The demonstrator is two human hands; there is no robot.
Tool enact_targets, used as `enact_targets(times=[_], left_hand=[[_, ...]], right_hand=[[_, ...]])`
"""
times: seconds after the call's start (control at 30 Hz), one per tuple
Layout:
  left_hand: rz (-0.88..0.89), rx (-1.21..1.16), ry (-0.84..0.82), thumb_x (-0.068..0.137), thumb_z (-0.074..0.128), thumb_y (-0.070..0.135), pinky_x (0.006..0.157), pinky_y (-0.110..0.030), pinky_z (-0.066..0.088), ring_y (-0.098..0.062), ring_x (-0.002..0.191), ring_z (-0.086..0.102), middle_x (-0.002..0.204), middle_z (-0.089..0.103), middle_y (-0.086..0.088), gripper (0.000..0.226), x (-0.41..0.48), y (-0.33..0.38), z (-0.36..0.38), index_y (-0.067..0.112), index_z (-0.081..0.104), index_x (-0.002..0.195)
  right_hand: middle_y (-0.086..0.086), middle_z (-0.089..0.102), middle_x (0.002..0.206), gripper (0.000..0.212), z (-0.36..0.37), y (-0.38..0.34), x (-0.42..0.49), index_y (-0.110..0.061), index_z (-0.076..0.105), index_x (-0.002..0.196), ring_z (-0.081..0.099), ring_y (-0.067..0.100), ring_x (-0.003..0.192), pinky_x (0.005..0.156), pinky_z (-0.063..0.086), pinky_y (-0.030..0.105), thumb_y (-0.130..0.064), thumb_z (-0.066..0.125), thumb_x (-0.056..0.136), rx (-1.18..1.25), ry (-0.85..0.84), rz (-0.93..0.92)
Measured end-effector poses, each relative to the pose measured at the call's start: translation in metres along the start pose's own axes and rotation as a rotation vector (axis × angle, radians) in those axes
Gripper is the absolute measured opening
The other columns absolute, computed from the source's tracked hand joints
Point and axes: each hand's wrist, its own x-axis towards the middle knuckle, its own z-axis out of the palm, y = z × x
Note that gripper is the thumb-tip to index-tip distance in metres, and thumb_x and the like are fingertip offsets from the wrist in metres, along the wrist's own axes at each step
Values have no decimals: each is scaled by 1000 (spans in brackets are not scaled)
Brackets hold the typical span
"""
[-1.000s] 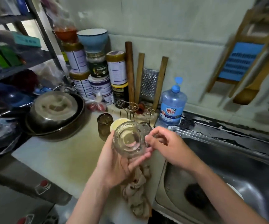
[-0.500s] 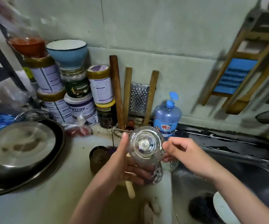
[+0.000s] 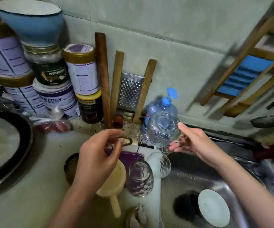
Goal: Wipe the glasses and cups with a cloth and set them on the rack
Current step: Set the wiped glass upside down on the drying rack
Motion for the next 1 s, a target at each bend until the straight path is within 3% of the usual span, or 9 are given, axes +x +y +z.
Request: enact_targets(times=[0.2,0.33,0.4,0.43,0.5,0.57,0.7,0.83,1.0], left_hand=[[180,393,184,84,71,33,60,-30,43,-18,73,50,80,55,0,22,-2,-14,13,15,75,95],[249,529,249,84,72,36,72,-36,42,-24,85,48,91,59,-12,25,1,-20,18,11,76,85],[270,477,232,86,71,32,78,-41,46,-28,91,54,99,62,-14,24,3,-20,18,8,74,82],[264,436,208,87,70,31,79,-44,47,-30,93,58,102,64,-13,25,4,-21,19,7,72,81],[260,359,172,89,68,31,76,-45,49,-29,90,63,98,68,-8,28,4,-25,25,4,68,80],[240,291,160,89,67,31,73,-44,52,-28,84,64,88,69,-6,33,4,-25,27,0,66,79],[202,282,169,92,62,33,64,-42,50,-28,74,59,77,64,-5,38,6,-23,31,-2,62,77],[186,326,180,92,60,35,63,-34,46,-25,71,55,76,58,-3,40,4,-24,33,-2,59,78],[179,354,189,92,58,37,66,-27,41,-22,72,53,76,57,-2,40,3,-25,32,0,58,79]], right_hand=[[-4,41,43,38,1,7,61,-10,39,65,70,21,60,59,52,25,-33,46,94,-61,-147,0],[24,44,61,62,9,19,93,23,51,80,68,19,59,61,54,28,-38,59,91,-92,-304,1],[39,52,70,66,12,20,95,21,58,83,67,15,60,63,54,29,-45,65,83,-157,-362,-34],[35,58,72,61,14,22,100,14,63,79,66,13,61,64,53,28,-47,67,81,-207,-388,-48],[6,64,61,36,16,25,108,-16,70,63,63,6,58,65,50,26,-46,66,84,-287,-433,-65],[-10,56,52,38,20,30,113,-28,63,49,58,0,53,65,50,27,-38,57,85,-350,-490,-64],[-8,56,55,43,23,43,122,-24,62,50,60,2,53,66,50,29,-32,58,92,-367,-490,-71],[8,53,66,48,24,43,124,-5,59,68,62,4,58,66,49,26,-48,58,88,-368,-510,-92],[-4,53,68,34,20,41,120,-9,52,76,65,5,64,64,50,21,-41,53,86,-348,-536,-87]])
